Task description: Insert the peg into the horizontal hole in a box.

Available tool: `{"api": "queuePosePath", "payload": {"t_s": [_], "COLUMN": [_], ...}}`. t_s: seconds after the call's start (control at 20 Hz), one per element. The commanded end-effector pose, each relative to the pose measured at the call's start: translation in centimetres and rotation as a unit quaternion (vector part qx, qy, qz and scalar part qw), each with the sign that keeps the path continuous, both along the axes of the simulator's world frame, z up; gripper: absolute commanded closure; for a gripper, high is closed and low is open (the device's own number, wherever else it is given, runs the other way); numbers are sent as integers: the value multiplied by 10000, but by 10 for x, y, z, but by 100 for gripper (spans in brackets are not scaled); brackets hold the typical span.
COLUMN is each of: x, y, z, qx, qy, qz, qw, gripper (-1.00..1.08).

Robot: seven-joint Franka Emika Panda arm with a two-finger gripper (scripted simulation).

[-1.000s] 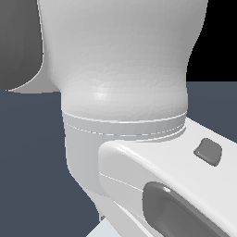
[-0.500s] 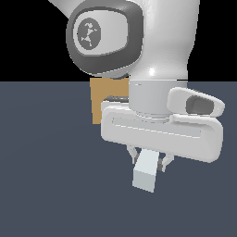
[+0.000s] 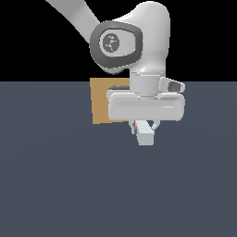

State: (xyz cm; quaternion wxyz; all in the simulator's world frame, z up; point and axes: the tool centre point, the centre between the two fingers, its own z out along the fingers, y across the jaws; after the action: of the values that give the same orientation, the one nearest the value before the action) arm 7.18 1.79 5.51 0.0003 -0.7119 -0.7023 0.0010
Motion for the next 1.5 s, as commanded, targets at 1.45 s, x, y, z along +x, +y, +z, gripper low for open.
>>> {"api": "queuePosePath", "payload": {"t_s": [1.45], "x": [-26], "y": [99], "z": [11], "qx": [0], "qy": [-7], "qz": [1202], "qw": [9927], "gripper": [108]}}
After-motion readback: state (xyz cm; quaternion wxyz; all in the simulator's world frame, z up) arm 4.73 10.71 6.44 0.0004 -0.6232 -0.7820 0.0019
